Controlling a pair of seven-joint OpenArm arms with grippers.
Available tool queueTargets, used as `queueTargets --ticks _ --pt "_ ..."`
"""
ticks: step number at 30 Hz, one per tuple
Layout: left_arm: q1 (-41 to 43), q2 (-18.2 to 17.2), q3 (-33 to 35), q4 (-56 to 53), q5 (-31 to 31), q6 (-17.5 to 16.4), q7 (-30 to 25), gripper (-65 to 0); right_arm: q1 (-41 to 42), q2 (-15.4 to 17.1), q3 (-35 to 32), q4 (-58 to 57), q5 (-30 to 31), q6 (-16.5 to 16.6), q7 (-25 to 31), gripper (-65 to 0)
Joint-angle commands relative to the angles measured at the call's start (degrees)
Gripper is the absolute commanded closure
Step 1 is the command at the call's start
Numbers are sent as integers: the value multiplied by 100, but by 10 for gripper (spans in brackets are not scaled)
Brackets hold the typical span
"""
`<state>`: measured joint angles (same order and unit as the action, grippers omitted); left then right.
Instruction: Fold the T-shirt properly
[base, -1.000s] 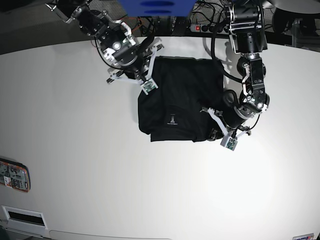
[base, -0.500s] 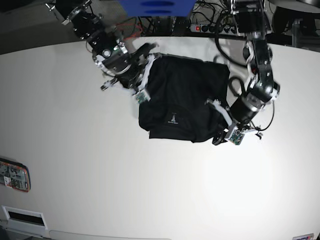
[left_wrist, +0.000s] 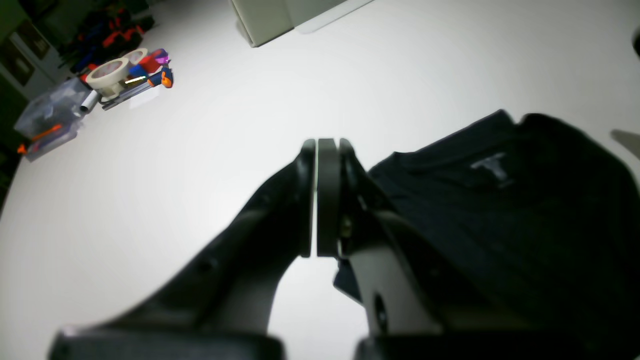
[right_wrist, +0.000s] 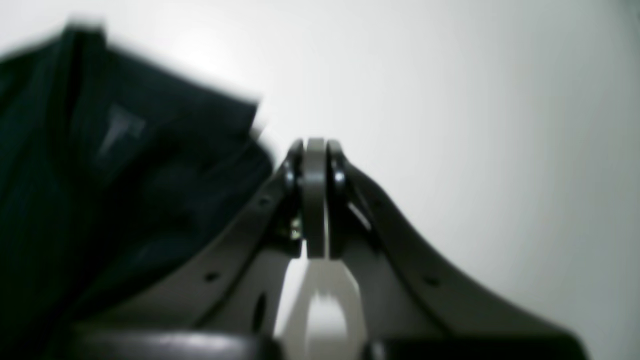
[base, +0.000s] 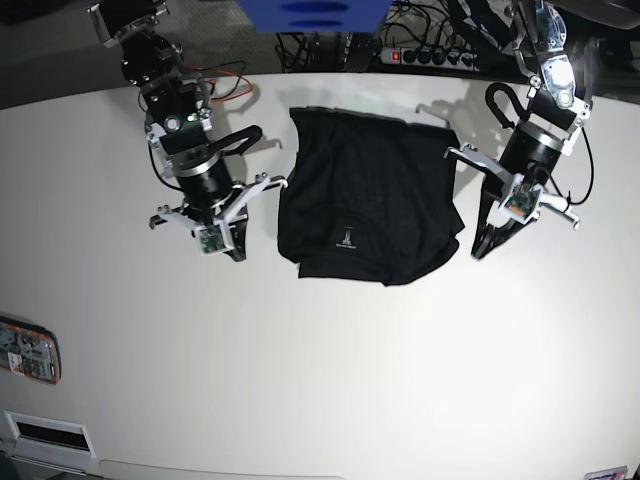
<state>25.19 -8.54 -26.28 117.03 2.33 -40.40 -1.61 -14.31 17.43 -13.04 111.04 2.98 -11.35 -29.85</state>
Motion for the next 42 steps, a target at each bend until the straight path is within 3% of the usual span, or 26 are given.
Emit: queueTargets --ticks 1,6,8,12,15,16,20,23,26,29,36,42 --pt "61 -39 -31 81 -140 40 -503 0 46 28 165 100 -30 6 694 0" --pt "483 14 -268 -103 -140 40 -2050 0 -7 37 666 30 -21 6 3420 0" --pt "492 84 -383 -402 -132 40 -2868 0 -279 28 939 -85 -162 6 4246 0" --pt "518 286 -638 -1035 -79 40 -4556 0 -816 -7 1370 -173 -1015 6 5503 0" --pt "492 427 -822 -1677 299 40 -5699 0 -1132 -279 1853 -436 -1797 6 6268 0" --pt "518 462 -857 -1905 466 273 -6050 0 -1273 -402 2073 -515 -2035 6 6558 0" --pt "765 418 -1024 -2336 1082 1249 -5989 0 -1660 -895 2970 -964 -2650 6 7850 0" --pt "896 392 -1051 -2459 1372 1478 -5989 0 -1835 -956 3365 -1491 -2650 6 8774 0" --pt "1178 383 -1007 -2468 1442 1522 -5989 0 -2055 -965 3488 -1904 -2650 6 9345 0" --pt "1195 348 -1051 -2468 1679 1513 -5989 0 -2257 -965 3515 -2177 -2659 6 9538 0" --pt "2215 -619 -1007 -2451 2040 1513 -5989 0 -3013 -930 3515 -2256 -2659 6 9591 0" --pt "2883 -865 -1007 -2451 2066 1513 -5989 0 -3576 -921 3524 -2265 -2659 6 9591 0"
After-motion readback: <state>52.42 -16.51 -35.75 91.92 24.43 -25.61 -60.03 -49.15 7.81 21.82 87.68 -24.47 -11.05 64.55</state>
